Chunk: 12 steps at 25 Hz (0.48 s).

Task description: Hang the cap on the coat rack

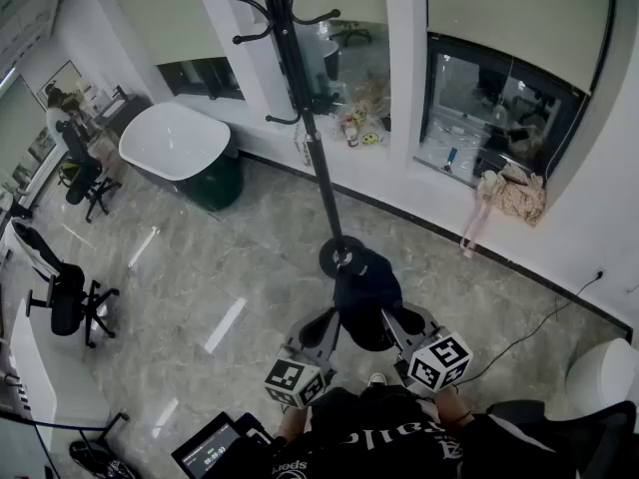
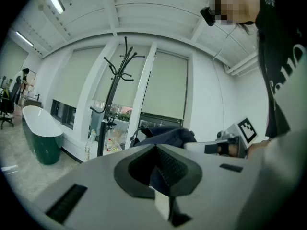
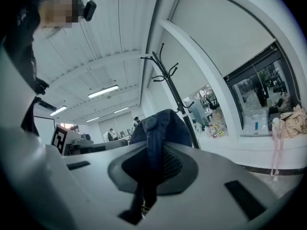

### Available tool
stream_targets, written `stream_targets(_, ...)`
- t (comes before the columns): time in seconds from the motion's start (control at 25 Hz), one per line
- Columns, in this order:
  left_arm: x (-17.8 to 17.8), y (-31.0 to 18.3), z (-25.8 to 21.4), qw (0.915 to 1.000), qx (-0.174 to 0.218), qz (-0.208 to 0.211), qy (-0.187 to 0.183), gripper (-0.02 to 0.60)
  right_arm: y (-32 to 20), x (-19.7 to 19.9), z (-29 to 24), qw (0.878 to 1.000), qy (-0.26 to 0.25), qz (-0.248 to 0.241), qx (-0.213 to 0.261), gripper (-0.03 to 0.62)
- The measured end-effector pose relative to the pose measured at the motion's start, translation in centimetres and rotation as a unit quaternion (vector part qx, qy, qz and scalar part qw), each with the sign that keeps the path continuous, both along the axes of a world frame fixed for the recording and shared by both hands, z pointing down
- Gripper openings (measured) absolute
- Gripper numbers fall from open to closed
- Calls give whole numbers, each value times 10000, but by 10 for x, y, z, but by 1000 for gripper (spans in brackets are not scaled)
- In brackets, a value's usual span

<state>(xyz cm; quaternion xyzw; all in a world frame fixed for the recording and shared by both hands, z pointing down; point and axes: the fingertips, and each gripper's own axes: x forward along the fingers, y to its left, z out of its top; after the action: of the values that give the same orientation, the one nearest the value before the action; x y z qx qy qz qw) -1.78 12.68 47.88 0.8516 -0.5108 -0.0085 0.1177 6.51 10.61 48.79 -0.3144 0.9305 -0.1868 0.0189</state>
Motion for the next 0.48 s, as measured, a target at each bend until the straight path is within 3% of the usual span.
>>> stream_targets(0.48, 18, -32, 14, 9993, -235, 59, -290, 3, -37, 22, 27, 9994, -75, 148, -317, 31)
